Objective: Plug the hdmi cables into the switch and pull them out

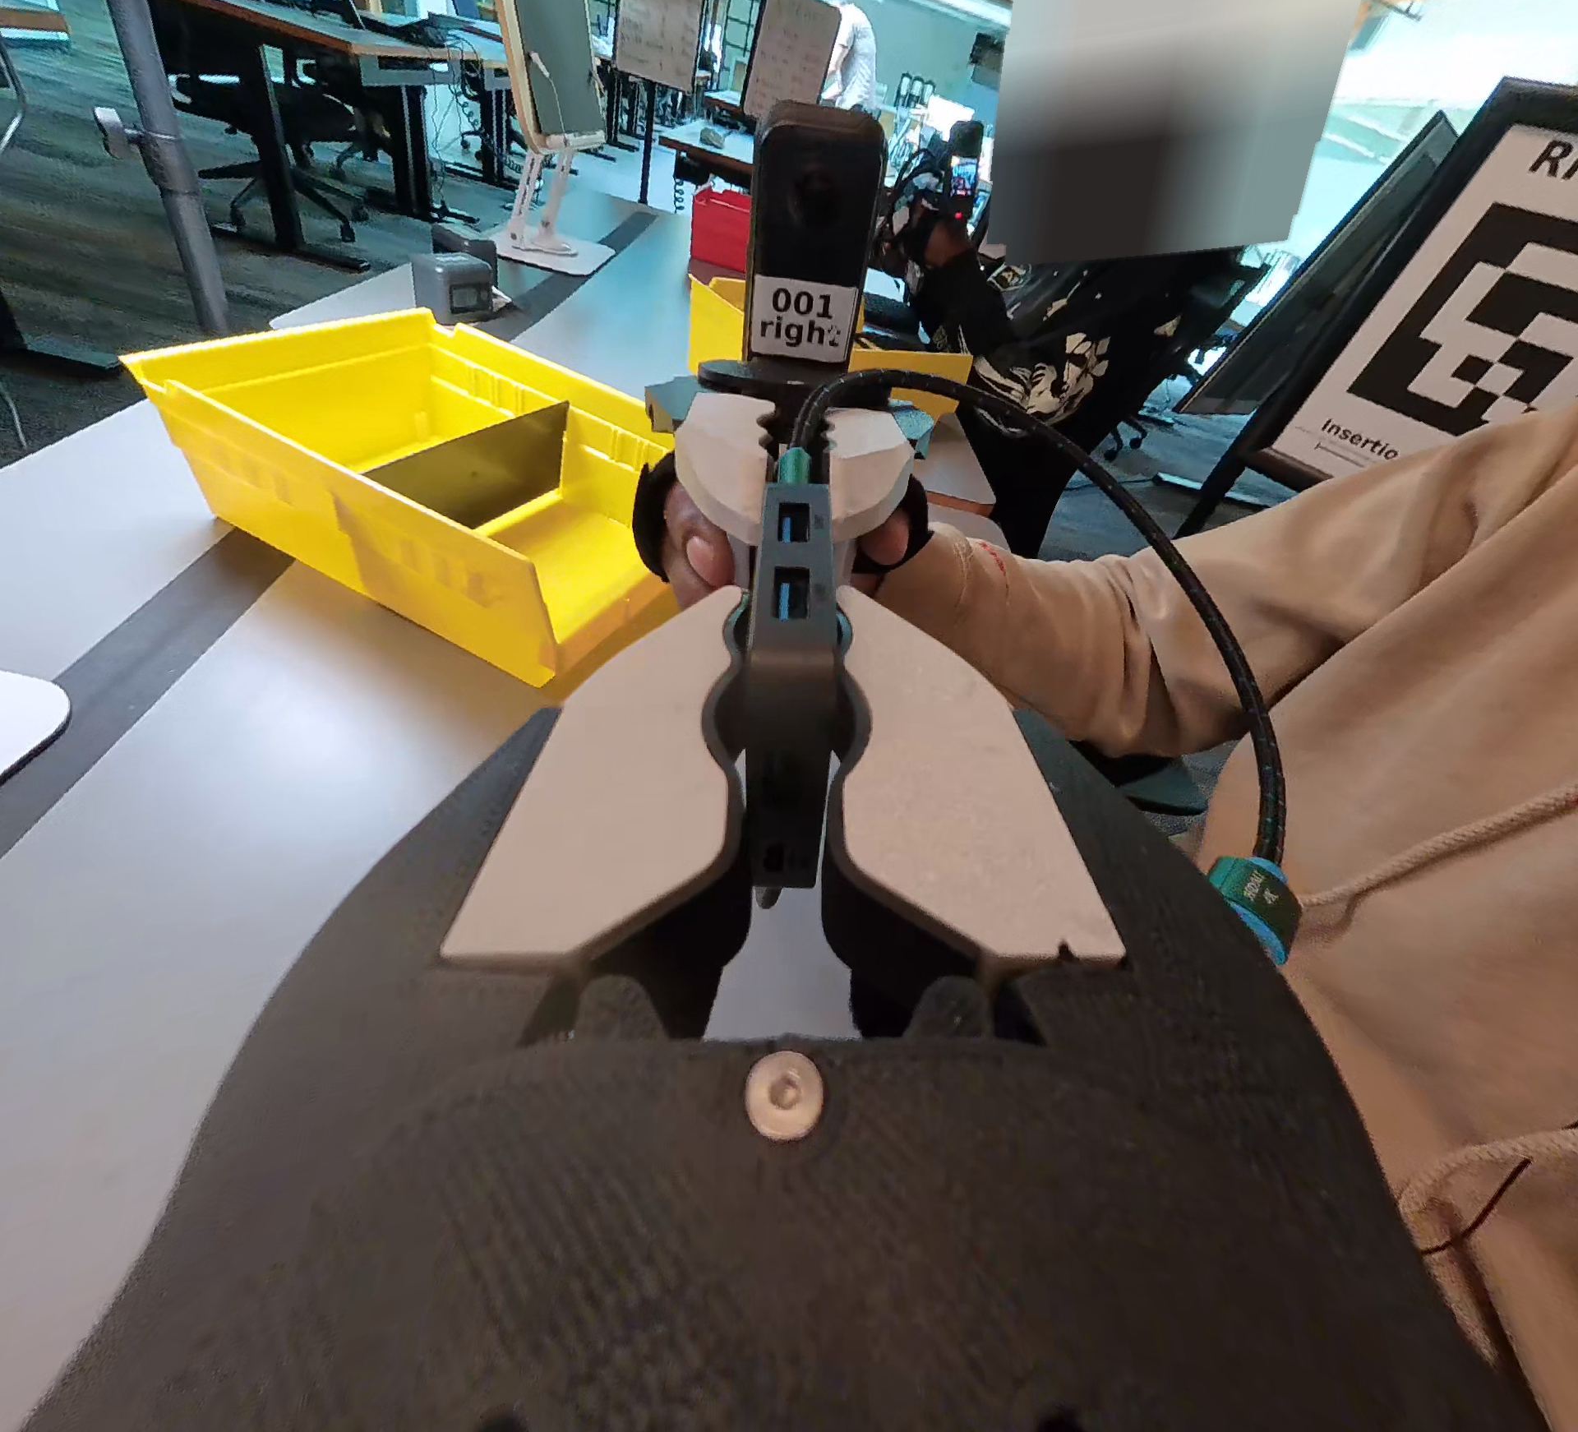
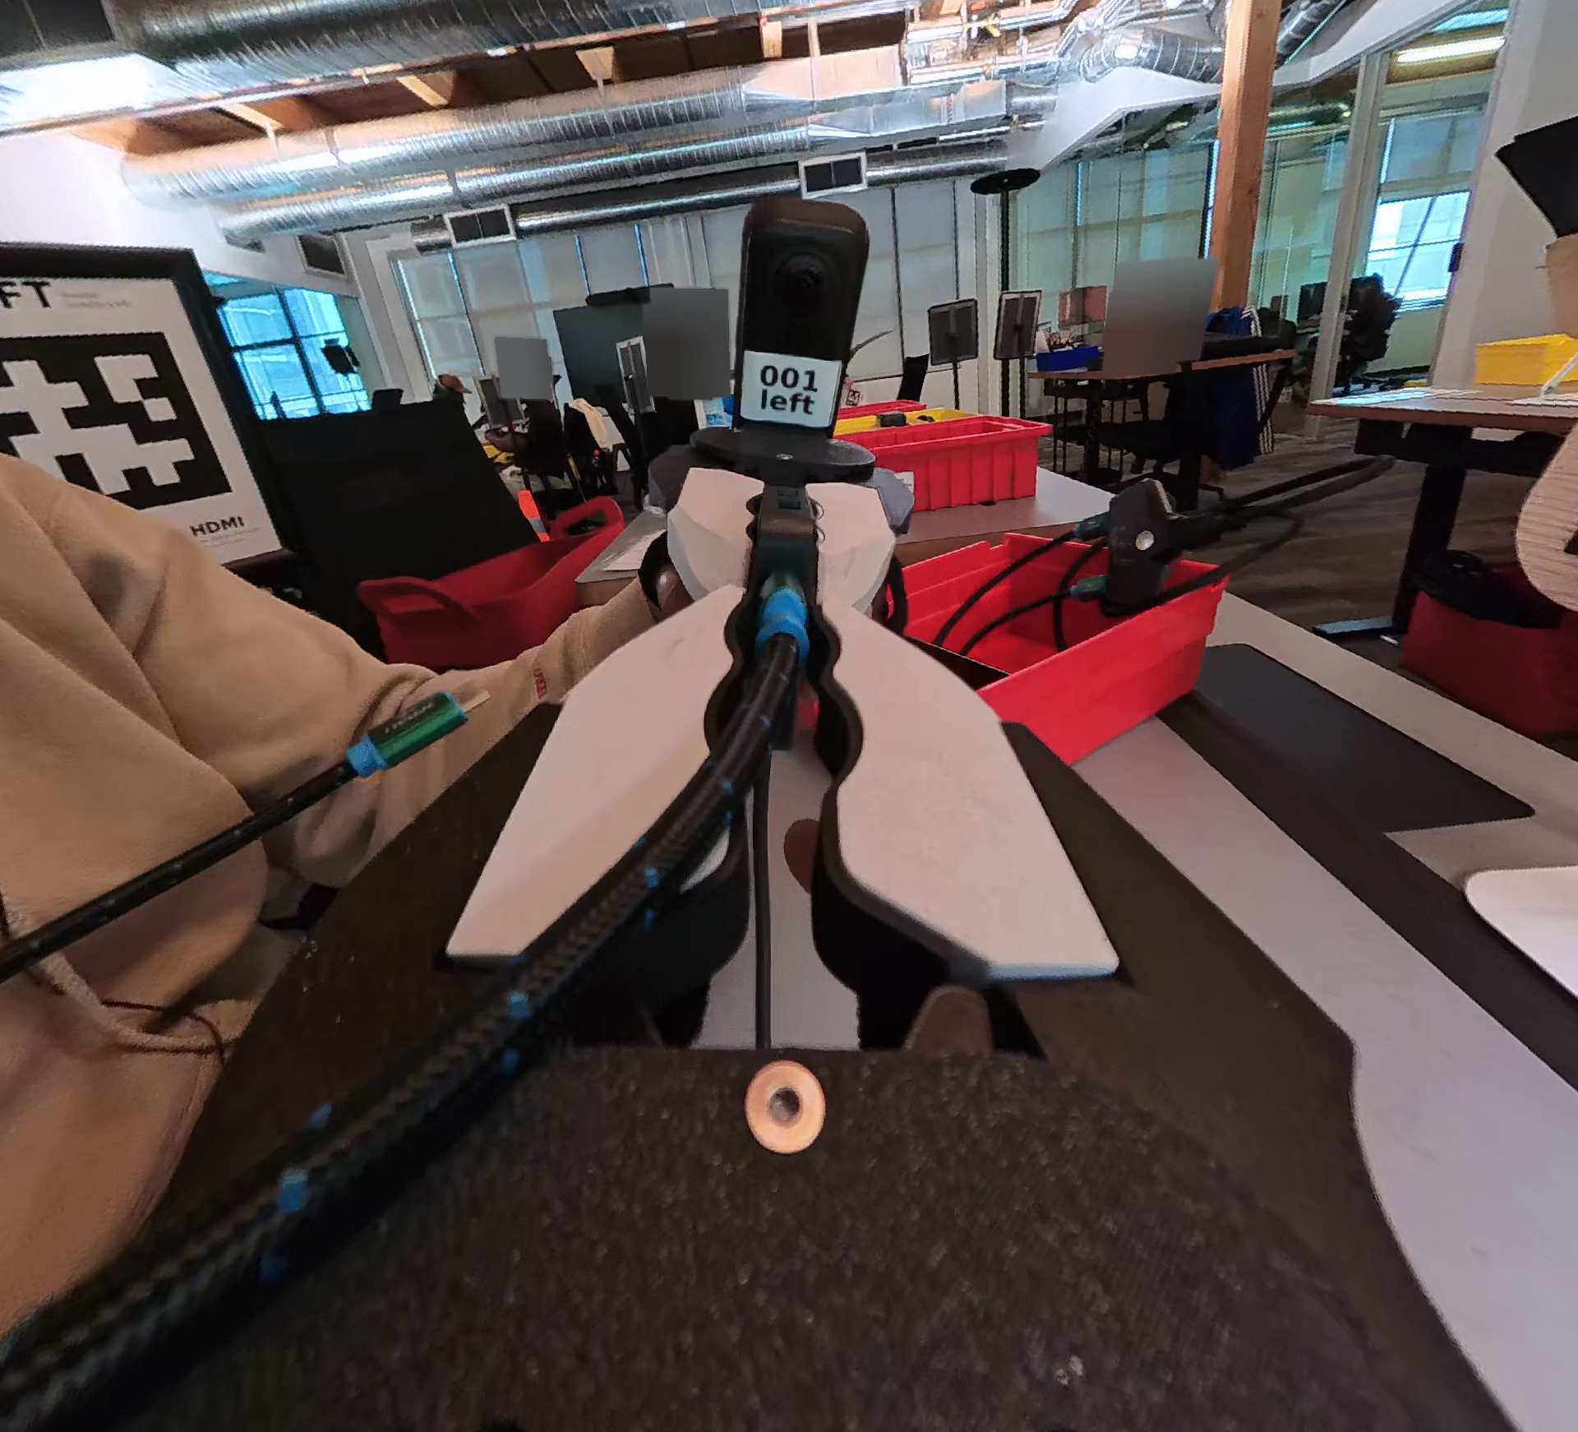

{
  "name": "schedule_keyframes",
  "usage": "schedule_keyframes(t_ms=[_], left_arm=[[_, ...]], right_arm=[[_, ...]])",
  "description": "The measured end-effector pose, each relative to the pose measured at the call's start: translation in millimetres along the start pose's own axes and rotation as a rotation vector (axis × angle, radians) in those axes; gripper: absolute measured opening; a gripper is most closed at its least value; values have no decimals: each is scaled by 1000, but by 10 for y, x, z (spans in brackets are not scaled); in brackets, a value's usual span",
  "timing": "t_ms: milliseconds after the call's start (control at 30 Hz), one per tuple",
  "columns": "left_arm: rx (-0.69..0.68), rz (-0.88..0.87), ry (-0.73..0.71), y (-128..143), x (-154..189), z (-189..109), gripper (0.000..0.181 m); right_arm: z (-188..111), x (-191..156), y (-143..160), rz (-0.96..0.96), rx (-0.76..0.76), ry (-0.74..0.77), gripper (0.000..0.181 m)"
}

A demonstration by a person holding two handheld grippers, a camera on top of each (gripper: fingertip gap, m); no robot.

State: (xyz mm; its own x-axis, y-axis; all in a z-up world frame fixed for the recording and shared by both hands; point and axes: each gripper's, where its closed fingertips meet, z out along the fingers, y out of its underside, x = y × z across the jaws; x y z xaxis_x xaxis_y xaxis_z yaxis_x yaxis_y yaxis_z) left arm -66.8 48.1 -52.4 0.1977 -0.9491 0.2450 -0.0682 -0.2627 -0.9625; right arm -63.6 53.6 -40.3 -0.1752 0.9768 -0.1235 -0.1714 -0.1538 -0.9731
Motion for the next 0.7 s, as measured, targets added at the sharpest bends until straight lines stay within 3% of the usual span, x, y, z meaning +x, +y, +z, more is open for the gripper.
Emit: schedule_keyframes(t_ms=[233,267,333,400,467,700], left_arm=[[-33,46,12,-7,78,54,14],[1,46,9,-81,82,-36,14],[160,34,-62,-357,-32,-543,14],[183,98,-208,-411,-151,-953,14],[186,103,-237,-420,-159,-1068,14],[135,-12,-240,-208,-392,-796,14]], right_arm=[[-76,-72,-23,-66,-51,-43,11],[-144,-87,-110,-72,-3,-55,12],[-659,34,-567,-70,213,-2,11],[-1116,251,-697,-181,162,215,12],[-1408,421,-758,-247,82,405,11],[-2265,982,-789,-287,-178,1072,11]])
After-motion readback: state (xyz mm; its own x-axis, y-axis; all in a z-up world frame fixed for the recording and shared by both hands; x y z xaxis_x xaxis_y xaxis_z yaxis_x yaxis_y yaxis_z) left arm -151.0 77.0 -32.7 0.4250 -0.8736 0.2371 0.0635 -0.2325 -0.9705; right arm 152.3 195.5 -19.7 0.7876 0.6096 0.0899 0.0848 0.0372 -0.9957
